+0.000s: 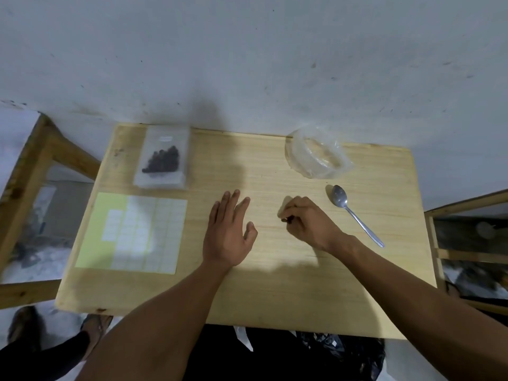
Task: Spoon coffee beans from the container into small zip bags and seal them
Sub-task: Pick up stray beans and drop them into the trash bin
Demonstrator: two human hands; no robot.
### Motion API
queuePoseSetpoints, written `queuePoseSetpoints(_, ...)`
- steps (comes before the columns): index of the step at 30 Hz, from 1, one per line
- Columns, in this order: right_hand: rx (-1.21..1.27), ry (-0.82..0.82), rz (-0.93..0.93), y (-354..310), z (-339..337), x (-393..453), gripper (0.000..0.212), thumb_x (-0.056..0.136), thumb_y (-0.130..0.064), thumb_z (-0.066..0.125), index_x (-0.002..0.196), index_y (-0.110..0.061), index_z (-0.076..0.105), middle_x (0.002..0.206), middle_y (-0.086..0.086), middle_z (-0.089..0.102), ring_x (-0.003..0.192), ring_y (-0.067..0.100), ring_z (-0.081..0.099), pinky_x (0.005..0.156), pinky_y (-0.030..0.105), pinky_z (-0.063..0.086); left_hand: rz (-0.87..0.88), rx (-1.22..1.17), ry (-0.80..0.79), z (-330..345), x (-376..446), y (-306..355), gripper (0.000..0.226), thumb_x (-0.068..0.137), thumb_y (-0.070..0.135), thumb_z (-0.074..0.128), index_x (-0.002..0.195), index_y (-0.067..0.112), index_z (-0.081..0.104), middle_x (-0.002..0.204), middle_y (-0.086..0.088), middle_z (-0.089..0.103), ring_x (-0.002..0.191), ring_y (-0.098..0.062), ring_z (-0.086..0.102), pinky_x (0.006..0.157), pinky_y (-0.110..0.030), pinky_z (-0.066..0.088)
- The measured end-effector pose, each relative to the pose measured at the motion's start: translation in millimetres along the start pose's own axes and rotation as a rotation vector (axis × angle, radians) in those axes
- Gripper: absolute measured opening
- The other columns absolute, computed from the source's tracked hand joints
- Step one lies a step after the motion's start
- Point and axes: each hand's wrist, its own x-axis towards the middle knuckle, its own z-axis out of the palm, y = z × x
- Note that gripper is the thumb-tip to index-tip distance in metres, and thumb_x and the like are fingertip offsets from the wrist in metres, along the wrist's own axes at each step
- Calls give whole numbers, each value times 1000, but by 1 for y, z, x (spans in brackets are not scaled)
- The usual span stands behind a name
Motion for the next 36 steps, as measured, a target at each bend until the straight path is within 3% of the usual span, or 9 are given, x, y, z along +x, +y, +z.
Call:
queuePoseSetpoints(3, 134, 80, 111, 3, -12, -19, 40, 77, 13, 56, 109, -7, 69, 102, -15, 58, 90, -6, 52, 82, 12, 44, -2, 7, 2, 1, 0, 0, 58, 91, 35, 48, 146, 17, 43, 160, -5, 29, 151, -22, 18, 123, -43, 17)
queuePoseSetpoints(8, 64, -72, 244, 0, -6, -25, 61, 84, -21, 73, 140, -23, 49, 115, -4, 42, 108, 15, 43, 99, 22, 40, 8, 8, -7, 1, 0, -1, 58, 92, 36, 46, 147, 17, 42, 160, -5, 29, 151, -23, 18, 122, -44, 18)
queuePoseSetpoints(11, -22, -13, 295, -17, 11, -17, 48, 86, -22, 70, 131, -17, 56, 112, 0, 41, 104, 20, 44, 95, 26, 42, 3, 13, -16, 1, 1, 0, 58, 93, 36, 45, 147, 17, 41, 160, -5, 29, 151, -23, 18, 122, -44, 18)
queuePoseSetpoints(15, -142, 116, 223, -33, 30, -15, 12, 92, -8, 55, 95, -4, 66, 95, 9, 53, 80, 26, 54, 77, 37, 51, -4, 21, -19, 0, 0, 0, 58, 93, 36, 45, 147, 17, 40, 160, -5, 28, 151, -22, 16, 123, -43, 16)
queuePoseSetpoints(22, -232, 180, 167, -25, 40, -8, 16, 92, -5, 54, 77, -4, 58, 83, 11, 56, 65, 27, 52, 61, 33, 47, -4, 8, -21, 1, 1, 0, 58, 93, 37, 44, 148, 17, 40, 160, -5, 27, 152, -21, 14, 123, -42, 15)
queuePoseSetpoints(28, -328, 191, 131, -20, 49, -7, 14, 94, -7, 54, 80, -8, 56, 82, 10, 57, 63, 27, 52, 58, 35, 47, -6, -8, -10, 1, 1, 0, 57, 93, 36, 45, 147, 17, 41, 160, -4, 29, 151, -21, 16, 123, -43, 17)
queuePoseSetpoints(30, -204, 193, 157, -20, 44, -10, 13, 87, -2, 56, 78, -11, 55, 82, 4, 57, 66, 20, 51, 62, 32, 47, -4, -9, -13, 1, 1, 0, 57, 93, 36, 45, 147, 17, 41, 160, -4, 28, 151, -21, 16, 123, -43, 17)
queuePoseSetpoints(33, 356, 281, 434, -29, 25, -17, 14, 79, 1, 61, 74, -12, 61, 80, -3, 66, 68, 4, 57, 64, 15, 45, -5, -17, -5, 1, 0, 0, 56, 93, 35, 46, 146, 17, 42, 160, -5, 29, 151, -22, 16, 123, -43, 16)
queuePoseSetpoints(36, 1036, 355, 749, -31, 4, -20, 28, 85, 4, 58, 72, -16, 72, 70, 4, 68, 59, 12, 56, 58, 26, 44, -10, -17, -4, 2, -1, 0, 56, 93, 35, 45, 146, 18, 42, 160, -4, 29, 151, -21, 17, 123, -42, 16)
